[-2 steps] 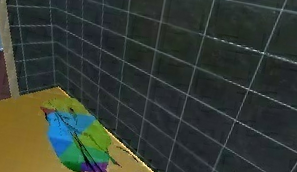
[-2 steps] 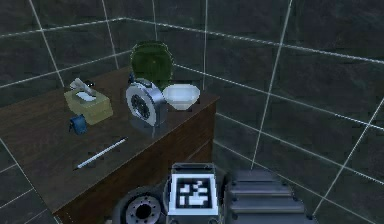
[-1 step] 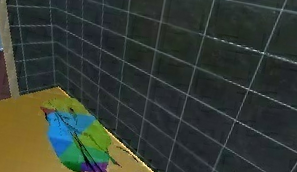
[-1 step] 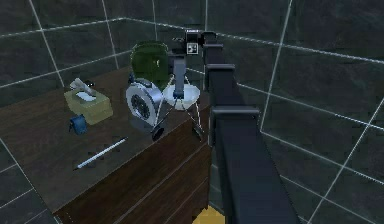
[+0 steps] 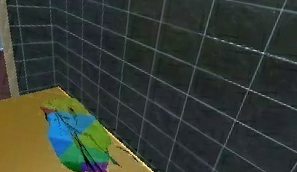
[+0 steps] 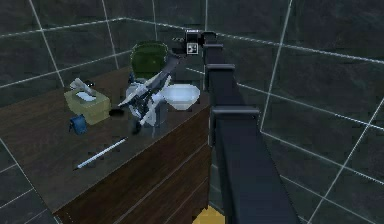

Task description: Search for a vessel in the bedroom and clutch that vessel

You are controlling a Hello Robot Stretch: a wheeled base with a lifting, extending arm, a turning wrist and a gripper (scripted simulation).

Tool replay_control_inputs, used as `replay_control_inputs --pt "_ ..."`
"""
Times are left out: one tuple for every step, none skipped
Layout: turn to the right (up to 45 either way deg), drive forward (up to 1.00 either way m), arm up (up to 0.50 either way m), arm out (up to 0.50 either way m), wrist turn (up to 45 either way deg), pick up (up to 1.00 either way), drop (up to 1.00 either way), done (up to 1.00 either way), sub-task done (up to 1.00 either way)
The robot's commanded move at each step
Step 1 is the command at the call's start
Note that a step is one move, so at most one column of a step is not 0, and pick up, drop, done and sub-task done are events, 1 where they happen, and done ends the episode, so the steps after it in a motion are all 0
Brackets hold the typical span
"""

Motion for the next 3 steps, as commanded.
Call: replay_control_inputs --pt "0.0 0.0 0.0 0.0 45.0 0.0 0.0 0.0 0.0" --pt "0.0 0.0 0.0 0.0 27.0 0.0 0.0 0.0 0.0" --pt "0.0 0.0 -0.04 0.0 0.0 0.0 0.0 0.0 0.0"
